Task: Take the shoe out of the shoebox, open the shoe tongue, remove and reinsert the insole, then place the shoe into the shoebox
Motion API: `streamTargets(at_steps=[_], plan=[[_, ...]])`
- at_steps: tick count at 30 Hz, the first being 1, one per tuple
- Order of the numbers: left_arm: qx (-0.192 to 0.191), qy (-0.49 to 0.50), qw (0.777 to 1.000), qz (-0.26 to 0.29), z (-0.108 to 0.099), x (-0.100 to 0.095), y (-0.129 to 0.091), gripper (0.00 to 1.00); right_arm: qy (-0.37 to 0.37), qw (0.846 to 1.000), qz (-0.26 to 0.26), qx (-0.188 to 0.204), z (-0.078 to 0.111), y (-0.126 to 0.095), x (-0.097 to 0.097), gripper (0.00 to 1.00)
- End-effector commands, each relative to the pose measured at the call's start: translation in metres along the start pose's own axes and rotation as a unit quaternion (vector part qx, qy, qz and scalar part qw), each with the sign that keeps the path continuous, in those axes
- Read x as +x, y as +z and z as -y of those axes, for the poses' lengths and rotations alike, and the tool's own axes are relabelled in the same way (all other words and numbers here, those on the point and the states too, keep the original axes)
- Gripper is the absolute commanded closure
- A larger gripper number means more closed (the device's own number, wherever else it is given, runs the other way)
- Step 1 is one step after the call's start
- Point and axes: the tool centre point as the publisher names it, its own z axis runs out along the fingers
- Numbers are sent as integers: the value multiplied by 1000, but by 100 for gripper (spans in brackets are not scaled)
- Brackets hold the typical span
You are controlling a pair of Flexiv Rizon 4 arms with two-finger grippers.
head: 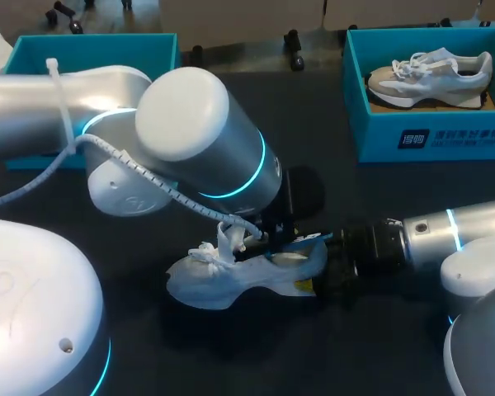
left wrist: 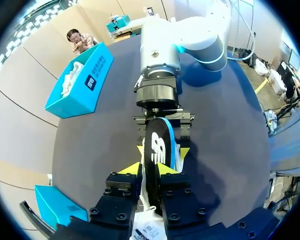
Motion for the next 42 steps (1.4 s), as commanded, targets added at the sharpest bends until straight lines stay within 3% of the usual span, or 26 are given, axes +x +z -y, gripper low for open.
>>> streamTargets(at_steps=[1, 23, 27, 29, 35, 42], plan=[[-3, 1, 1000, -8, -1, -2, 2, 81, 0, 1000, 1, 1, 1, 2, 1, 100], [-32, 19, 999, -35, 3, 13, 30, 80, 0, 1000, 1, 1, 1, 2, 1, 100], [-36, 17, 998, -39, 5, 12, 35, 85, 0, 1000, 1, 1, 1, 2, 1, 100], [-38, 12, 998, -38, 7, 10, 37, 100, 0, 1000, 1, 1, 1, 2, 1, 100], [-39, -6, 999, -26, 10, 1, 39, 100, 0, 1000, 1, 1, 1, 2, 1, 100], [-30, -10, 999, -16, 7, -4, 22, 100, 0, 1000, 1, 1, 1, 2, 1, 100]])
